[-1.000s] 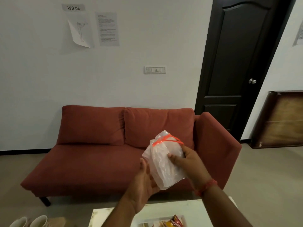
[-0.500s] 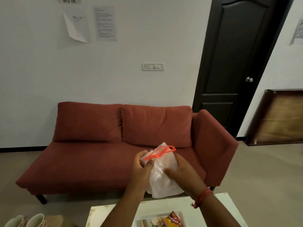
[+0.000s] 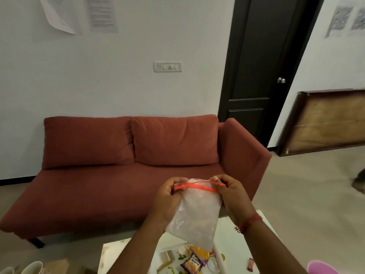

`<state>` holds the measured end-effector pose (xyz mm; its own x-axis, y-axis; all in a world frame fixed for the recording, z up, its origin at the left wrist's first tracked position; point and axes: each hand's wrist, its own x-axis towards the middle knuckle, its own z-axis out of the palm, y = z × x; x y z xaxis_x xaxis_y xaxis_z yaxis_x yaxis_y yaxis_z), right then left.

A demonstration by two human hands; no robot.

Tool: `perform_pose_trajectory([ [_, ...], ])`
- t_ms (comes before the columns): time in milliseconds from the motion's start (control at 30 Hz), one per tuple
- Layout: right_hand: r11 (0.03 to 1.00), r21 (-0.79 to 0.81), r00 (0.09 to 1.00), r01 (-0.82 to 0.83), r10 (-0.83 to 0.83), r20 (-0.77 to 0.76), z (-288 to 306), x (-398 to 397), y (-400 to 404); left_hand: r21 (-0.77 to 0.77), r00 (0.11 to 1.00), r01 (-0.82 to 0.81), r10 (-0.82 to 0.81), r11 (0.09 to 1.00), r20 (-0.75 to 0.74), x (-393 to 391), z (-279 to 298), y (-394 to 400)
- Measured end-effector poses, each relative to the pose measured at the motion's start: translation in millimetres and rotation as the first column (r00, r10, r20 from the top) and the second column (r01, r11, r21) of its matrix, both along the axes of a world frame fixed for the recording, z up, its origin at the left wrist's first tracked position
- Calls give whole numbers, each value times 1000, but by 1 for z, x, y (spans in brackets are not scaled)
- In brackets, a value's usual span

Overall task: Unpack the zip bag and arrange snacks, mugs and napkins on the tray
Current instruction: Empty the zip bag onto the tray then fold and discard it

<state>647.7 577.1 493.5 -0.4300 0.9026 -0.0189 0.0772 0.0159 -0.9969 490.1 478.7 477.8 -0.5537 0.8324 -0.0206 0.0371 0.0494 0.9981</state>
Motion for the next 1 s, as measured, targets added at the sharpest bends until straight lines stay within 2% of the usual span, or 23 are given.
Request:
perform_pose_trajectory([
  [67,998,-43,999,37,-38,-27,-4,6,-1,8,1000,-1,1,1000,-11,0,-6,4],
  [200,972,-225,983,-62,20,-184,-15,20,-9,41,998,-51,50,998,29,9,-21,15],
  [267,966,-251,981,-65,15,-195,-25,30,-14,21,998,-60,60,998,25,20,-31,22],
  [467,975,-122,982,185,-189,-20,-67,77,-13,-110,994,103,-106,989,-23,75,-61,49],
  [667,938,-165,952,306,-298,72,-120,166,28,-270,952,280,-303,921,-48,152,-95,99],
  [767,905,-235,935,355,-342,95,-154,216,67,-337,940,332,-337,881,46,197,-119,142],
  [867,872,-278,915,403,-382,129,-187,269,117,-387,918,380,-290,840,272,245,-148,195],
  [1000,784,-360,862,506,-457,218,-239,353,189,-498,841,513,-294,699,454,321,-199,265],
])
